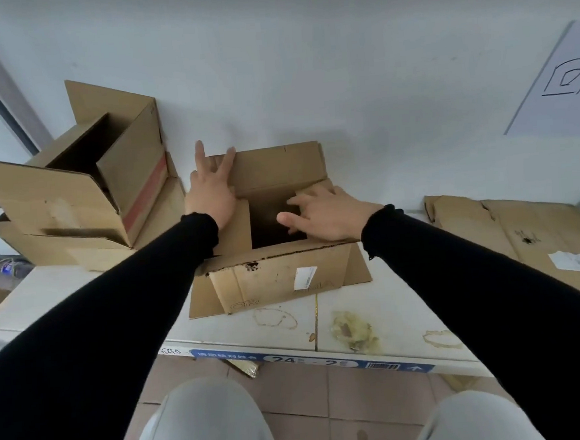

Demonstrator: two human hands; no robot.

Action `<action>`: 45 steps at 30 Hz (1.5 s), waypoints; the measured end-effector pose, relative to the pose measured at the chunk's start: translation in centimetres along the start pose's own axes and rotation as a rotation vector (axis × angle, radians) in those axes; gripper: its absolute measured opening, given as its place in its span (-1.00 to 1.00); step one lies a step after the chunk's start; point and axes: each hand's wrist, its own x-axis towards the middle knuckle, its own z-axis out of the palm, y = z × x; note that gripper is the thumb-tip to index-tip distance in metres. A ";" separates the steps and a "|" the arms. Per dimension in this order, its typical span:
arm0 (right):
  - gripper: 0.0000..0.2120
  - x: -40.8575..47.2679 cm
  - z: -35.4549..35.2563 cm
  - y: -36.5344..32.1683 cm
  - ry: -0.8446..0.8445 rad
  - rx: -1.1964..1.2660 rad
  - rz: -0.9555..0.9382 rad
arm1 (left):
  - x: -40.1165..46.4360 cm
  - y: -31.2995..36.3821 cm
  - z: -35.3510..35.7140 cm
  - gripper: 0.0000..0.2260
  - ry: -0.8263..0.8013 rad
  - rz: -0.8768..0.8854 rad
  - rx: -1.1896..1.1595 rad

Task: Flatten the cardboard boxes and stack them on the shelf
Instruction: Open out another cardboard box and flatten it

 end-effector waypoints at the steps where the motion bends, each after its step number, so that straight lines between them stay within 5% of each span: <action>1: -0.17 0.2 0.5 0.0 -0.041 -0.003 -0.001 | -0.4 0.1 0.4 -0.22 -0.039 -0.024 -0.010; 4: -0.16 0.0 1.6 -0.1 0.009 -0.010 0.012 | -1.2 0.6 1.2 0.23 -0.180 -0.074 0.056; 6: -0.20 -0.4 1.9 -0.2 0.135 -0.030 0.030 | -1.2 0.9 1.3 0.26 -0.257 -0.118 0.132; 11: -0.45 -2.5 1.8 -0.3 0.581 0.067 0.273 | -0.2 0.7 -1.9 -0.13 -0.386 -0.219 -0.369; 14: -0.53 -4.0 1.2 0.2 0.664 0.315 0.411 | -0.5 -0.2 -4.1 -0.30 -0.366 -0.337 -0.678; 17: -0.62 -4.9 0.6 1.0 0.731 0.777 0.445 | -1.8 -0.7 -5.6 -0.46 -0.377 -0.593 -0.986; 20: -0.58 -5.6 0.2 1.7 0.769 1.342 0.473 | -2.9 -0.3 -7.8 -0.68 -0.338 -0.686 -0.997; 22: -0.55 -6.8 -0.4 2.5 0.806 1.594 0.456 | -3.4 0.4 -9.6 -0.67 -0.267 -0.560 -0.956; 25: -0.53 -9.4 -1.3 3.1 0.902 1.752 0.427 | -4.9 1.8 -12.0 -0.69 -0.224 -0.139 -0.875; 30: -0.27 -11.2 1.2 5.0 0.824 1.907 0.401 | -7.4 2.5 -10.9 -0.63 -0.200 0.389 -0.386; 35: -0.35 -10.7 6.7 6.7 0.613 1.906 0.631 | -11.1 1.0 -4.6 -0.55 -0.259 0.571 -0.043; 41: -0.82 -8.7 13.5 8.6 0.531 1.658 0.847 | -14.1 -2.8 4.4 -0.53 -0.470 0.657 0.095; 45: -0.64 -8.5 15.9 9.5 0.414 1.434 0.864 | -15.0 -3.0 7.8 -0.56 -0.609 0.603 0.144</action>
